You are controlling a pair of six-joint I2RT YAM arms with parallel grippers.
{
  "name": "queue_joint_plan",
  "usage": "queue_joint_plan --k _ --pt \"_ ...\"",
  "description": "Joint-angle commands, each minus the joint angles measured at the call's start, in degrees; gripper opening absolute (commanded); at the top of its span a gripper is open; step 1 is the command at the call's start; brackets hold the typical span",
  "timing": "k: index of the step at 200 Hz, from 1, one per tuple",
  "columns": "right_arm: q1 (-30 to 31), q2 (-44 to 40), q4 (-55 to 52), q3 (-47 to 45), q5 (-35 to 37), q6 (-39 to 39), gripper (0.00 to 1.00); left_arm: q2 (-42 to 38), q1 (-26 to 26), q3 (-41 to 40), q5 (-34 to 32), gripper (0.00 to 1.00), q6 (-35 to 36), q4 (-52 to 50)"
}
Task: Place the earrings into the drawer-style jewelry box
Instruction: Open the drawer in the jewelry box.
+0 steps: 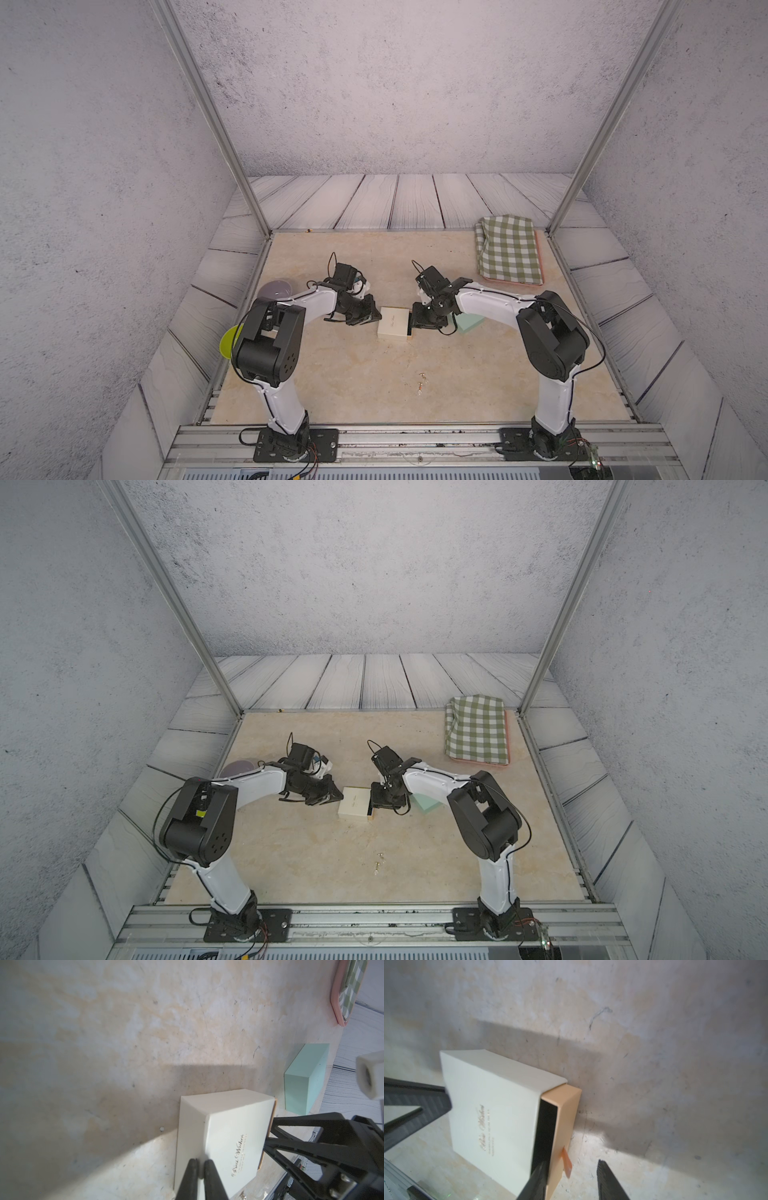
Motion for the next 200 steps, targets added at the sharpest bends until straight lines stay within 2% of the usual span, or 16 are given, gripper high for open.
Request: queue_joint_plan --k 1,49,200 --pt "0.39 1.52 -3.33 0.96 4.37 -1.34 0.41 4.49 -0.2 -3.89 -12.17 0.11 0.21 -6.14" --pt "-0.02 -1.0 -5.66 0.97 9.36 -3.23 0.4 5.03 -0.3 -4.0 -13.05 0.1 0.08 -6.3" --pt "-5.29 -3.9 -3.72 -7.27 7.19 -5.12 0.39 5.63 -0.3 -3.93 -14.9 0.11 0.33 -7.14"
